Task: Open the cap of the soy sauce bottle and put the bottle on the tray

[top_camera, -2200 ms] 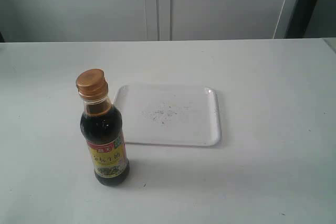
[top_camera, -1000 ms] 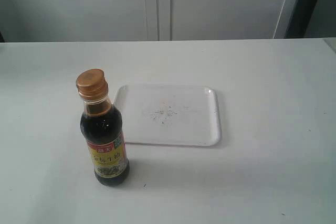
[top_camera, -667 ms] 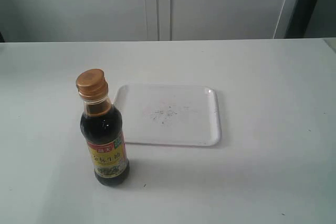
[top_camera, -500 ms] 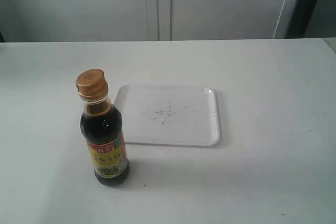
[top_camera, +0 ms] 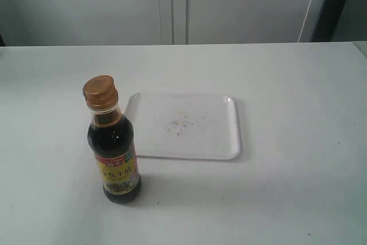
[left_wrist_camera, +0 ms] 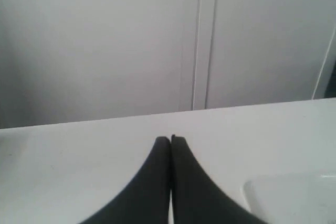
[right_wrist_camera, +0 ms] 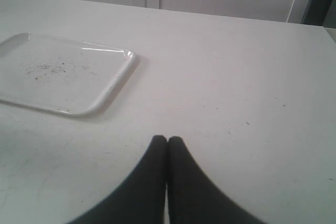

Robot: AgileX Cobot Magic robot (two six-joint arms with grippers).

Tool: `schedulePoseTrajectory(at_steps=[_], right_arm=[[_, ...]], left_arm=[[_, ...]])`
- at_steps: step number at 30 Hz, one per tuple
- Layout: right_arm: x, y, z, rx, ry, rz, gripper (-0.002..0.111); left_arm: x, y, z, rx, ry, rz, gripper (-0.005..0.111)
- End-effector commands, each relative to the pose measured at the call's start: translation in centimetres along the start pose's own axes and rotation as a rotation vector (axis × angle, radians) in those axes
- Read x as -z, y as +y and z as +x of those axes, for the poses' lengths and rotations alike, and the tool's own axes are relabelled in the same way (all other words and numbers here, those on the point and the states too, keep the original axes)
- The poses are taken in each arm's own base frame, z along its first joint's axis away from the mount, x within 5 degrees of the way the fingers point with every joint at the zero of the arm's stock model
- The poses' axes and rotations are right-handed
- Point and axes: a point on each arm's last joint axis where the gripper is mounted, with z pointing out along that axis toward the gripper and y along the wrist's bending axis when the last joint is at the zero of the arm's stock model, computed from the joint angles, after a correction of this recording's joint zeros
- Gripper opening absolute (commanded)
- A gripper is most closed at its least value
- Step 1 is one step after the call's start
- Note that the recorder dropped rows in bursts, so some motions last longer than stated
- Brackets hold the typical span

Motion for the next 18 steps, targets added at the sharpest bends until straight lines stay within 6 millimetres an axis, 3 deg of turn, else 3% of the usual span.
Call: schedulePoseTrajectory(at_steps=[1, 8, 18], right_arm=[[0.0, 0.0, 0.1, -0.006, -0.004, 0.000, 0.000], [0.0, 0.0, 0.1, -0.006, -0.004, 0.000, 0.000], [0.0, 0.0, 0.1, -0.006, -0.004, 0.000, 0.000]], left_arm=[[-0.7, -0.6, 0.1, -0.029, 0.015, 0.080, 0.000], [-1.5, -0.4, -0.9, -0.030, 0.003, 0.073, 0.000], [-4.7, -1.6, -2.1, -0.039, 0.049, 0.135, 0.000]])
